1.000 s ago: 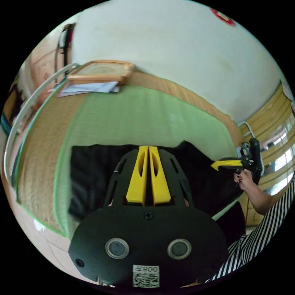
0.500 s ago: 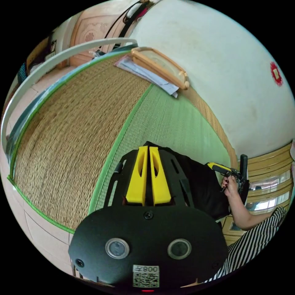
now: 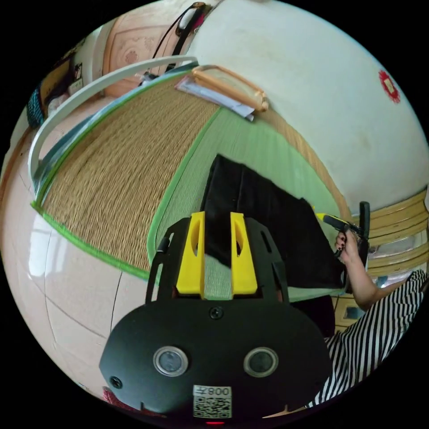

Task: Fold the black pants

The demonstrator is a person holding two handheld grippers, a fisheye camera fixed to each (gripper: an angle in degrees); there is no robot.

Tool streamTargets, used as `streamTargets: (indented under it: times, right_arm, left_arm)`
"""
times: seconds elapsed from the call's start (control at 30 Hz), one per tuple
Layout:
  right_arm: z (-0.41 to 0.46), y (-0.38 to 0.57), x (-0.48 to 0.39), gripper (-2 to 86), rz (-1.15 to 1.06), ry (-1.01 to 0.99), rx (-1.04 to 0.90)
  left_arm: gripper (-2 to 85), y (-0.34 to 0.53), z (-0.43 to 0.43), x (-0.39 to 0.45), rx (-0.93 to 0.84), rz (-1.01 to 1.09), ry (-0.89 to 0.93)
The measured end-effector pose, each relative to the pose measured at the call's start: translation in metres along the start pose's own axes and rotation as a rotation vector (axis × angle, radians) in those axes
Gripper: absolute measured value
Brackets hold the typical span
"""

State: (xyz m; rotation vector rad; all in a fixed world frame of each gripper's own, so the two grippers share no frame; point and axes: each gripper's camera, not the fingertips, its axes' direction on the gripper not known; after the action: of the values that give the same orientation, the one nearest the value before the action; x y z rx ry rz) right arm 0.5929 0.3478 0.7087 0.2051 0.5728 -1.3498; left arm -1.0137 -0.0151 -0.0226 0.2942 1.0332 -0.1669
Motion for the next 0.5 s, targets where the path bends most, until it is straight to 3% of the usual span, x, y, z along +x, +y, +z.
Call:
streamTargets:
  times: [0.3,0.4,0.5]
  right_arm:
    - [0.04,0.11,-0.073,1.9,-0.138,0.063,-0.257]
    - [0.04,0.123,-0.074,1.4,-0.132,0.075,-0.252]
    - [0.037,0.127,-0.076,0.8,-0.133,0.067,-0.263]
  left_arm:
    - [0.8,0.021,0.0,-0.033,0.009,-0.052,0.053]
    - [0.6,0.035,-0.001,-0.046,0.024,-0.06,-0.031]
    - [1.1,0.045,0.016,-0.066,0.03,-0.087,0.057]
